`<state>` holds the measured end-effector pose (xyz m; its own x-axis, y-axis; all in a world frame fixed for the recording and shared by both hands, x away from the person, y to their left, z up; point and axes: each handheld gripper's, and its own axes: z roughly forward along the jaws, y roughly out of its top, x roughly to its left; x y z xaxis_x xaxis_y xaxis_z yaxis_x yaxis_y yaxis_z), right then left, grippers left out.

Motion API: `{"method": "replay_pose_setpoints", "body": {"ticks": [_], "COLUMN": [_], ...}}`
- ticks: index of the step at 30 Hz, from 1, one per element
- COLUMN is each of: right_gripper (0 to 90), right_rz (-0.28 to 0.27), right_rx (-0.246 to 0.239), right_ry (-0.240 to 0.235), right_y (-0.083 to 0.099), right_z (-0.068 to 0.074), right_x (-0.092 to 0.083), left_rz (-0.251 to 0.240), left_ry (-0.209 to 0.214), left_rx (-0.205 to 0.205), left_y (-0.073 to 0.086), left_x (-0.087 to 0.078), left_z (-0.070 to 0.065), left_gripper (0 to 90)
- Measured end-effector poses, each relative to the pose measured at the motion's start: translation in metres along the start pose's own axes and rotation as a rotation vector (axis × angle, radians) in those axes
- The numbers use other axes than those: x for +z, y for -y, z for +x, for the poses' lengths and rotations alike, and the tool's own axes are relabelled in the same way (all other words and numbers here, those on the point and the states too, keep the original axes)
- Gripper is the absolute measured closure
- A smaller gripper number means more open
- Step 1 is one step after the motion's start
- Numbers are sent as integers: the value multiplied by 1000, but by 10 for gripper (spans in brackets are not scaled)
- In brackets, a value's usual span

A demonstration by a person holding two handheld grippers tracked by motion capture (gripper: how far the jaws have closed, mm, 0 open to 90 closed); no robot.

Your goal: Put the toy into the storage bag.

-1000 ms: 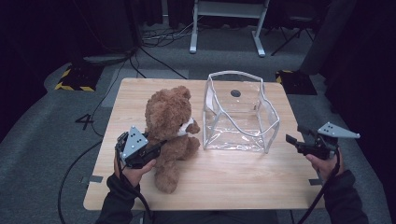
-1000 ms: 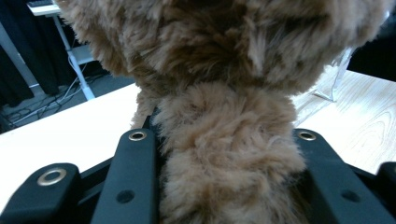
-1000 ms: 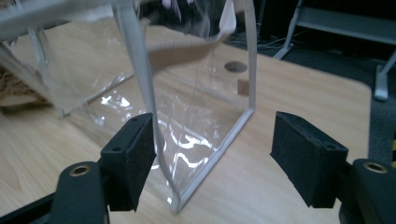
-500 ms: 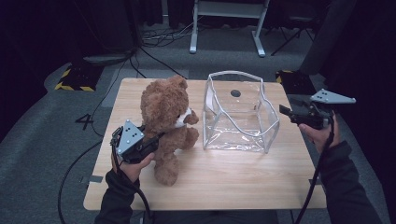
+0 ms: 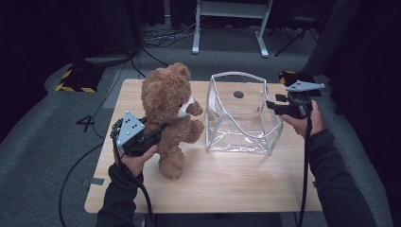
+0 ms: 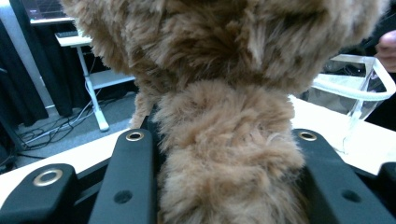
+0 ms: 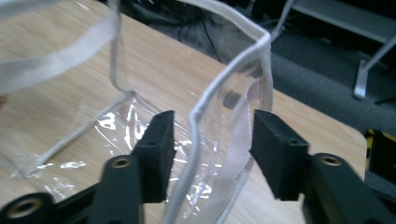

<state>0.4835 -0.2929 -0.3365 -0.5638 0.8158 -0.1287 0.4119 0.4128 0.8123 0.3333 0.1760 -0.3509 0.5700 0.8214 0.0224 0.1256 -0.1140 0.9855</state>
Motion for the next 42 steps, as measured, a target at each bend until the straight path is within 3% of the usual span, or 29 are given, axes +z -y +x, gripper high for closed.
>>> {"method": "replay_pose_setpoints", "body": {"ticks": [3, 4, 7, 9, 15, 21, 30, 39, 42], "right_gripper": [639, 639, 803, 865, 874, 874, 874, 861, 791], "right_rz": [55, 55, 66, 71, 54, 27, 46, 36, 19], "right_rx": [44, 44, 51, 33, 6, -9, -59, -70, -51], "right_ry": [6, 6, -32, -22, -26, -65, -93, -99, -105], "right_y": [2, 2, 3, 3, 0, -3, -13, -14, -12], "right_z": [-8, -8, -10, -9, 3, 28, 65, 71, 68], "right_x": [12, 12, 15, 15, 17, 17, 20, 21, 18], "left_rz": [-3, -4, -12, -31, -39, -62, -84, -104, -105], "left_ry": [-1, -2, -3, -7, -39, -44, -80, -95, -95], "left_rx": [-1, -2, -4, -3, -11, -22, -7, 2, 11], "left_y": [-1, -1, -3, -5, -12, -19, -35, -51, -57], "left_x": [0, 0, -1, -2, -2, -4, -12, -15, -13], "left_z": [0, 0, 1, 0, 2, 6, 11, 15, 14], "left_gripper": [599, 599, 599, 599, 599, 599, 599, 599, 599]}}
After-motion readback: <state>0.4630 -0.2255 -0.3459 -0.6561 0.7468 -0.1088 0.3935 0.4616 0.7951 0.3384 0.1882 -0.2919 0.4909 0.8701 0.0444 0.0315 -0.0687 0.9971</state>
